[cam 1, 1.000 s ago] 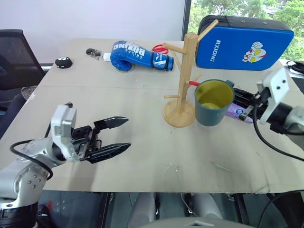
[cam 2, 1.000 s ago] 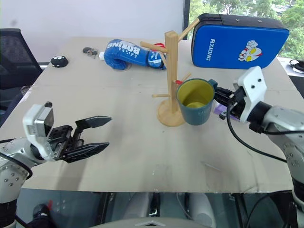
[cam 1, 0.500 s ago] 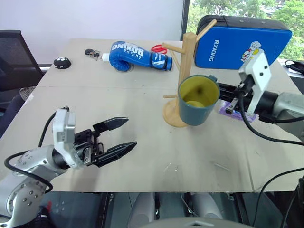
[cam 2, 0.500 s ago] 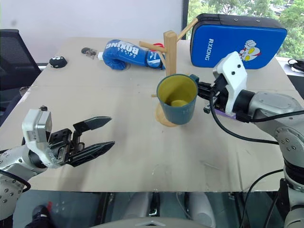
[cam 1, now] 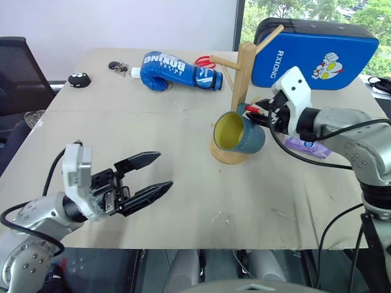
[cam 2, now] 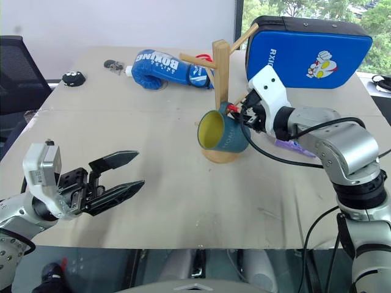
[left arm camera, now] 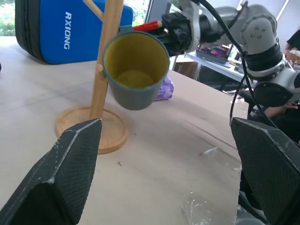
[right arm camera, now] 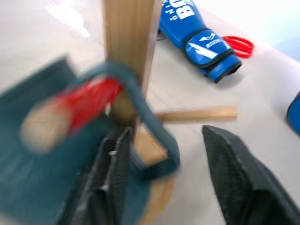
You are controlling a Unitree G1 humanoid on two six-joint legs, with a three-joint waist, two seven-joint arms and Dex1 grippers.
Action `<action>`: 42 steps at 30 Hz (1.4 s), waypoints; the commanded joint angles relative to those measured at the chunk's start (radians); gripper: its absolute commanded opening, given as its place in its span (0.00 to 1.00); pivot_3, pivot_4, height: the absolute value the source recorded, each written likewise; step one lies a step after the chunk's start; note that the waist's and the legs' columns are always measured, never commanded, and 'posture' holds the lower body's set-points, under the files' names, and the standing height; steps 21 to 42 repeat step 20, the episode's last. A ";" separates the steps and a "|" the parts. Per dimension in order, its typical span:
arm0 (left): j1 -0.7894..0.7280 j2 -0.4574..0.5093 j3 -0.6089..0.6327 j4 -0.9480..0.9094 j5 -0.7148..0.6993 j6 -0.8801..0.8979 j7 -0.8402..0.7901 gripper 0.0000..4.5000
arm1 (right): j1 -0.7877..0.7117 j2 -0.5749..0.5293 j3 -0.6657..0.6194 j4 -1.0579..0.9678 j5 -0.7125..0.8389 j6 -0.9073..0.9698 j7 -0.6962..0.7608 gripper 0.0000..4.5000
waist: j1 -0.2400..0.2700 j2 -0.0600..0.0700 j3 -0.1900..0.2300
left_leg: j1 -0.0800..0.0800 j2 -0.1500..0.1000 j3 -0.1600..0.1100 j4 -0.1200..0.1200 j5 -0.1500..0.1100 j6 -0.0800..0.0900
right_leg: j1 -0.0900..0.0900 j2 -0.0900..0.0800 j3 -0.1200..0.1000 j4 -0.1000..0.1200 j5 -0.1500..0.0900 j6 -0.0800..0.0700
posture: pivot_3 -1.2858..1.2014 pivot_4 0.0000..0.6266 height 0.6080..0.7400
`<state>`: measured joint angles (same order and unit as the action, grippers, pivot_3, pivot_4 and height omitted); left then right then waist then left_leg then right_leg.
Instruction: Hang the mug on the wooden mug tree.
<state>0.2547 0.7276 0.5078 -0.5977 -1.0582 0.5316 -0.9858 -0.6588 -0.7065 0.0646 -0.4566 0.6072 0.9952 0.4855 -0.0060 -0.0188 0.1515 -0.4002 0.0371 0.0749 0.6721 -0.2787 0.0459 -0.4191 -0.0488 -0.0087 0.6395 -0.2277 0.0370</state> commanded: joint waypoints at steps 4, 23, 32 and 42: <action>0.013 -0.025 -0.007 0.018 0.045 -0.052 -0.024 1.00 | 0.212 -0.089 -0.300 -0.114 0.123 -0.100 0.179 0.49 | 0.003 0.000 0.000 | 0.001 0.000 -0.001 0.000 -0.002 0.003 | 0.000 0.000 0.000 0.001 0.000 0.000 | 0.52 0.24 1.00; 0.051 0.011 -0.071 0.212 0.360 -0.121 -0.012 1.00 | 1.035 -0.005 -0.563 -0.029 -0.110 -0.610 0.404 0.99 | 0.009 -0.002 -0.001 | 0.007 0.002 0.000 0.002 -0.002 0.003 | 0.004 0.002 0.001 0.002 -0.003 0.002 | 0.52 0.24 1.00; 0.051 0.011 -0.071 0.212 0.360 -0.121 -0.012 1.00 | 1.035 -0.005 -0.563 -0.029 -0.110 -0.610 0.404 0.99 | 0.009 -0.002 -0.001 | 0.007 0.002 0.000 0.002 -0.002 0.003 | 0.004 0.002 0.001 0.002 -0.003 0.002 | 0.52 0.24 1.00; 0.051 0.011 -0.071 0.212 0.360 -0.121 -0.012 1.00 | 1.035 -0.005 -0.563 -0.029 -0.110 -0.610 0.404 0.99 | 0.009 -0.002 -0.001 | 0.007 0.002 0.000 0.002 -0.002 0.003 | 0.004 0.002 0.001 0.002 -0.003 0.002 | 0.52 0.24 1.00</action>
